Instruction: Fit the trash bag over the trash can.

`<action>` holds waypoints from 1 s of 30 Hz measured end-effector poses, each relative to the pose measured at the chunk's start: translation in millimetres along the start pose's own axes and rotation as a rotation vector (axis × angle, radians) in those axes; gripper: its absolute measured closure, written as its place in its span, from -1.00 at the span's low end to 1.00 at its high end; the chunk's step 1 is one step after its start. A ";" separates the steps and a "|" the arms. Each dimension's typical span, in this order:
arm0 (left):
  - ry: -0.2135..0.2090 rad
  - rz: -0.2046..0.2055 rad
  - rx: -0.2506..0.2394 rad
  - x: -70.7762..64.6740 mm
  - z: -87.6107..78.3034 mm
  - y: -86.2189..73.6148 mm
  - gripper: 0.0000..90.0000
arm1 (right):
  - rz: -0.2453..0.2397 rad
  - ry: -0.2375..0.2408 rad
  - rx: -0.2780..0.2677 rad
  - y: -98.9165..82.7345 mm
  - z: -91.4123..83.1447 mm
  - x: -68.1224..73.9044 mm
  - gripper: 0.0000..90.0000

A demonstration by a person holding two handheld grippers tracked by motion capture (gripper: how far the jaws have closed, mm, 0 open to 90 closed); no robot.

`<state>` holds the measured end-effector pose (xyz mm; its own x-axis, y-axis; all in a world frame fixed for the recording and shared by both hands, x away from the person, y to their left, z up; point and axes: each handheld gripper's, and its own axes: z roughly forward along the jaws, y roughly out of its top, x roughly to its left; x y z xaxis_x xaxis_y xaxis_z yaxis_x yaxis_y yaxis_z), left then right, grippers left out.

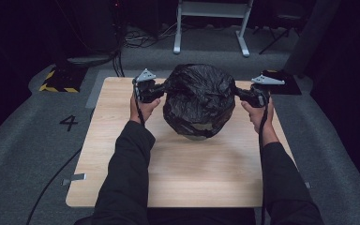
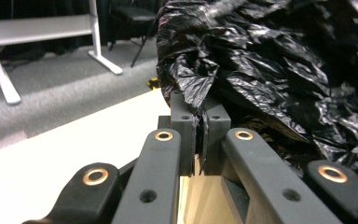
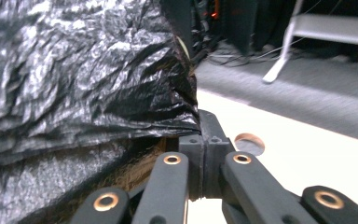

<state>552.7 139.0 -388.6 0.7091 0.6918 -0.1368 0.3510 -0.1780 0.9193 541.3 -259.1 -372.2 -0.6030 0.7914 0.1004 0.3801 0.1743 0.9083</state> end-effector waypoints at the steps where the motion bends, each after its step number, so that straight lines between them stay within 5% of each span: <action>1: 0.006 0.015 0.048 -0.9 4.7 -0.9 0.92 | -0.015 0.021 0.013 -1.7 2.2 0.3 1.00; 2: 0.007 0.037 0.081 -3.0 8.8 -1.7 0.92 | -0.034 0.029 0.024 -2.9 3.9 2.1 1.00; 9: -0.065 0.042 0.065 -14.3 9.3 -10.3 0.95 | -0.041 0.096 0.042 -19.3 -0.9 0.4 1.00; 14: -0.143 0.092 0.058 -32.6 -6.0 -24.3 0.95 | -0.046 0.137 0.034 -33.9 -11.5 3.2 1.00; 16: -0.183 0.074 0.040 -42.0 -13.5 -33.9 0.95 | -0.051 0.144 0.023 -41.1 -18.8 7.9 1.00; 21: -0.228 0.127 0.042 -68.3 -34.9 -48.5 0.95 | -0.088 0.172 -0.008 -59.1 -42.8 21.2 1.00; 24: -0.198 0.163 0.040 -79.0 -48.1 -49.9 0.76 | -0.108 0.175 -0.016 -64.4 -54.8 26.1 1.00; 26: -0.147 0.153 0.031 -79.9 -57.1 -47.6 0.34 | -0.132 0.156 -0.022 -63.1 -61.1 28.4 1.00; 27: -0.152 0.145 0.009 -78.5 -62.9 -46.8 0.30 | -0.136 0.150 -0.030 -61.8 -63.6 28.7 1.00; 30: -0.078 0.155 -0.014 -76.3 -76.8 -42.4 -0.04 | -0.153 0.125 -0.027 -57.6 -66.8 28.4 1.00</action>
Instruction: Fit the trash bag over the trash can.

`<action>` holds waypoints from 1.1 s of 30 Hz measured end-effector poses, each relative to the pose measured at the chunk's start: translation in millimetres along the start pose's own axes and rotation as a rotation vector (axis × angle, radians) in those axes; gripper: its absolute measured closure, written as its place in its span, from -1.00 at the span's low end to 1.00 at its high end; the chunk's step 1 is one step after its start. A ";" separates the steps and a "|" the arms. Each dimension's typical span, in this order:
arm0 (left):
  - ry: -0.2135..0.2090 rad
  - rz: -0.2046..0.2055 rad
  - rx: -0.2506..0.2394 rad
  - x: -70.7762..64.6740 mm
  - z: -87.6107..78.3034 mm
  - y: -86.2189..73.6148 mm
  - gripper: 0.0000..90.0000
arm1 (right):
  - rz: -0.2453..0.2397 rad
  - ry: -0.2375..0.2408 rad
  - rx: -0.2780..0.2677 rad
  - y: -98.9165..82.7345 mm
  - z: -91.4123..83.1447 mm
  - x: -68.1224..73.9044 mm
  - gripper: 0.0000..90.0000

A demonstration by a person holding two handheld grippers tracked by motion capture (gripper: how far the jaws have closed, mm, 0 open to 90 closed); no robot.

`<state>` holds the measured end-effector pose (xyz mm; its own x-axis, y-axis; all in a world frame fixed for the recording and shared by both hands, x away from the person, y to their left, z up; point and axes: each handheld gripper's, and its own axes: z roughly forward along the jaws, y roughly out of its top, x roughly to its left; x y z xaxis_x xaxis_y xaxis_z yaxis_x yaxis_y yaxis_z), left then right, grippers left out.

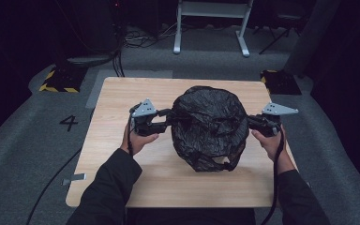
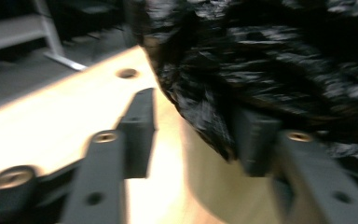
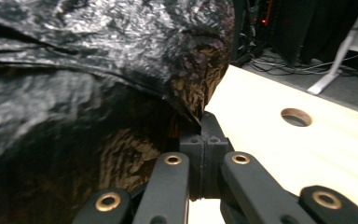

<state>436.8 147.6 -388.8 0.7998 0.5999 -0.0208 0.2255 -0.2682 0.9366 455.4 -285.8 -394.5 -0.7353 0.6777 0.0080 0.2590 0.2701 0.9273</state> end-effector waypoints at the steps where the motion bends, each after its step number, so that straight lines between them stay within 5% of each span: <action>1: 0.025 -0.011 -0.009 1.4 -4.2 0.5 -0.17 | -0.003 -0.005 0.004 0.9 0.1 -0.6 1.00; 6: 0.054 -0.042 -0.084 9.3 -27.8 5.1 -0.48 | -0.008 -0.043 0.005 4.0 -1.6 -2.5 1.00; 12: 0.080 0.007 -0.176 4.0 -51.7 30.8 -0.53 | -0.011 -0.078 -0.002 10.2 -6.4 -4.0 1.00; 14: 0.037 0.004 -0.226 3.9 -57.5 38.6 -0.53 | -0.005 -0.074 -0.011 12.6 -7.9 -4.0 1.00; 19: -0.058 0.078 -0.212 -12.2 -43.5 59.6 -0.65 | -0.024 -0.090 -0.008 18.9 -6.3 -2.1 1.00; 23: -0.095 0.088 -0.140 -15.8 -17.3 65.9 -0.64 | -0.021 -0.097 -0.022 20.7 -5.4 -2.4 1.00; 27: -0.094 0.078 -0.093 -8.5 1.5 63.6 -0.12 | -0.020 -0.092 -0.013 20.3 -0.3 -4.3 1.00; 33: -0.028 0.050 -0.105 9.4 14.6 53.3 0.76 | -0.022 -0.081 -0.014 20.3 3.5 -4.1 1.00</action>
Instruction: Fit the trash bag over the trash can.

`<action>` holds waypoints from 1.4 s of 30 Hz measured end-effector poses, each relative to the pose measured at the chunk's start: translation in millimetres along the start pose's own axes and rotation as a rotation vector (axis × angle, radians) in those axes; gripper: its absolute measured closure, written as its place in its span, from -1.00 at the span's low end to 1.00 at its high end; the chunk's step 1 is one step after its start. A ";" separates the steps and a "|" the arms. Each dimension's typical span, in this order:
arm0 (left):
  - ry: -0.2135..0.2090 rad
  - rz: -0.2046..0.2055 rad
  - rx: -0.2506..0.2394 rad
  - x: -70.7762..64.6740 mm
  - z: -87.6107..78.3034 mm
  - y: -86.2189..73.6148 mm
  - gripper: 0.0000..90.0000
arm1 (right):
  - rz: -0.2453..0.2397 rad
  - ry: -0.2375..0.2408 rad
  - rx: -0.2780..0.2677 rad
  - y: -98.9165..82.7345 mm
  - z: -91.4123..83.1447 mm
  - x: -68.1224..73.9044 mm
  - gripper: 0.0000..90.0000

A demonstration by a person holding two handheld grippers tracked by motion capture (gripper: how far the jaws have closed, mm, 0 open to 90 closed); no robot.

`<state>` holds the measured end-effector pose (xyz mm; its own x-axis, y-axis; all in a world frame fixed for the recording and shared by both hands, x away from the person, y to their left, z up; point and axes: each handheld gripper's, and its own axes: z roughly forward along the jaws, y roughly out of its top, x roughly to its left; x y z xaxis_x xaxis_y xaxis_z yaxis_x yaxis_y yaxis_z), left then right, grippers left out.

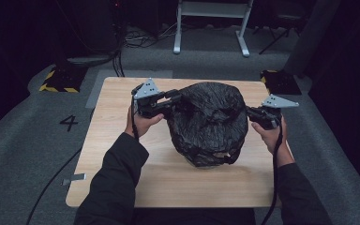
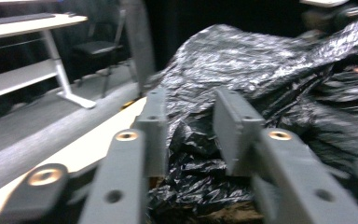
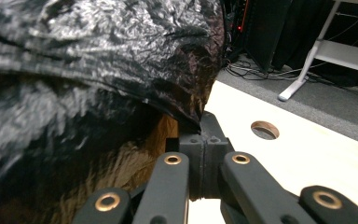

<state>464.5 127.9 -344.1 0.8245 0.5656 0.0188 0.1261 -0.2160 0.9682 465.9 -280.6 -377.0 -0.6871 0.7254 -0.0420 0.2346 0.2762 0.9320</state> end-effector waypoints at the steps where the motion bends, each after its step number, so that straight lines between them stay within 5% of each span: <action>1: -0.006 0.001 0.001 1.4 2.4 -1.9 0.76 | 0.000 0.000 0.000 0.0 0.0 0.0 1.00; 5: 0.017 0.003 0.024 4.3 12.0 -8.1 0.99 | -0.002 -0.001 0.007 -0.3 1.2 0.1 1.00; 15: 0.041 -0.031 0.157 15.7 39.9 -26.4 1.00 | 0.035 0.000 0.082 -12.0 15.2 -7.1 1.00; 20: 0.013 -0.046 0.219 16.8 50.5 -41.2 1.00 | 0.077 0.021 0.110 -21.2 21.2 -11.8 1.00; 28: -0.037 -0.053 0.255 11.8 44.2 -58.0 1.00 | 0.051 0.017 0.141 -30.4 21.2 -10.4 0.96; 30: 0.001 -0.063 0.236 11.1 38.1 -59.4 0.99 | 0.061 0.008 0.128 -30.9 17.6 -12.0 0.67; 35: -0.001 -0.088 0.132 15.2 12.9 -50.5 0.32 | 0.051 -0.020 0.093 -26.1 -0.3 -15.3 0.21; 37: 0.013 -0.094 0.101 15.8 2.5 -43.3 0.25 | 0.046 -0.025 0.094 -25.4 -3.8 -15.6 0.14; 42: 0.059 -0.135 0.013 15.0 -16.3 -30.5 -0.37 | 0.063 -0.035 0.039 -23.9 -22.0 -17.7 -0.17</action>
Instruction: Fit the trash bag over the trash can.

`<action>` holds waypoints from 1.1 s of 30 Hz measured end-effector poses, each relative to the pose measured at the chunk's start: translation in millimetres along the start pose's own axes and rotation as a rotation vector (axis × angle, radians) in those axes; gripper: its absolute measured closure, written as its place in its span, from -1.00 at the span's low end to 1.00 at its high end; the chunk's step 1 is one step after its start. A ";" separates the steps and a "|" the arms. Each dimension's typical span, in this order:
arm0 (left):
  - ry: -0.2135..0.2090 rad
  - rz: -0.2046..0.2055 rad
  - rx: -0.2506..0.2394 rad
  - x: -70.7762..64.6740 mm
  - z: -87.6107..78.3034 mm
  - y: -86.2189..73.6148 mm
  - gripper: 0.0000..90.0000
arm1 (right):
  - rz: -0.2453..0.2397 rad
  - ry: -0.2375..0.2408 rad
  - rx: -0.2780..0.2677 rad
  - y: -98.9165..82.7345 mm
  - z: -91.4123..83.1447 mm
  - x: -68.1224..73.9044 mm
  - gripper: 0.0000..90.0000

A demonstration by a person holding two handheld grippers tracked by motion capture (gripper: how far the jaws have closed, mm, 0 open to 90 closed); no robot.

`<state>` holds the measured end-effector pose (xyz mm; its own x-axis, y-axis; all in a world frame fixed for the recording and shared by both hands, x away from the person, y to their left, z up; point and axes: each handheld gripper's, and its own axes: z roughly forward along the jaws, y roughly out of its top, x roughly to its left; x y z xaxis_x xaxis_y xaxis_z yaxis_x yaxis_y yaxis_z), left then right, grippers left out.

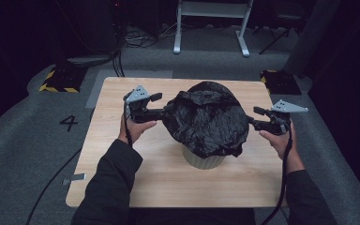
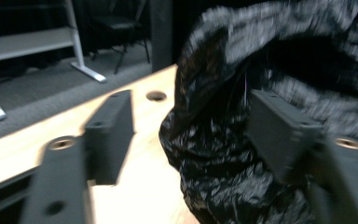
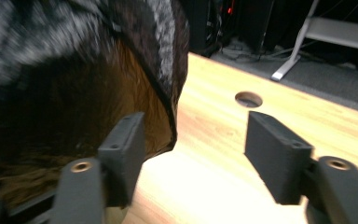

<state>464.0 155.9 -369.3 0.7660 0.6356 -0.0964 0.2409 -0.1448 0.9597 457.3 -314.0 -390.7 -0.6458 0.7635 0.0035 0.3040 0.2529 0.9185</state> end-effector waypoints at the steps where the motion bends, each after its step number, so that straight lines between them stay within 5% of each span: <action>1: 0.006 0.001 -0.016 -0.9 -2.7 1.6 -0.42 | 0.007 0.006 -0.014 -0.1 -3.7 -0.3 -0.18; 5: 0.027 0.027 -0.101 -9.9 -16.4 11.0 -0.49 | -0.009 0.033 -0.078 -1.5 -19.1 3.2 -0.27; 7: 0.000 0.039 -0.119 -15.2 -20.2 16.6 -0.51 | -0.020 0.062 -0.115 -2.9 -26.8 7.6 -0.28; 13: -0.066 0.121 -0.042 -33.1 -8.9 32.5 -0.56 | -0.146 0.112 -0.141 -11.0 -54.3 42.3 -0.35; 21: -0.083 0.083 -0.002 -23.7 12.4 36.2 -0.41 | -0.202 0.190 -0.162 -29.1 -74.7 86.9 -0.44; 27: -0.107 0.045 -0.002 -19.0 23.8 32.4 -0.35 | -0.224 0.194 -0.159 -41.4 -64.9 110.7 -0.51; 33: -0.085 0.066 0.021 -18.8 30.9 27.3 0.17 | -0.267 0.138 -0.156 -46.3 -54.1 115.2 0.10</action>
<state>474.6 116.6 -349.4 0.8282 0.5577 -0.0562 0.2001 -0.2006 0.9590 331.0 -269.9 -411.3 -0.7799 0.5926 -0.2015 0.0073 0.3305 0.9438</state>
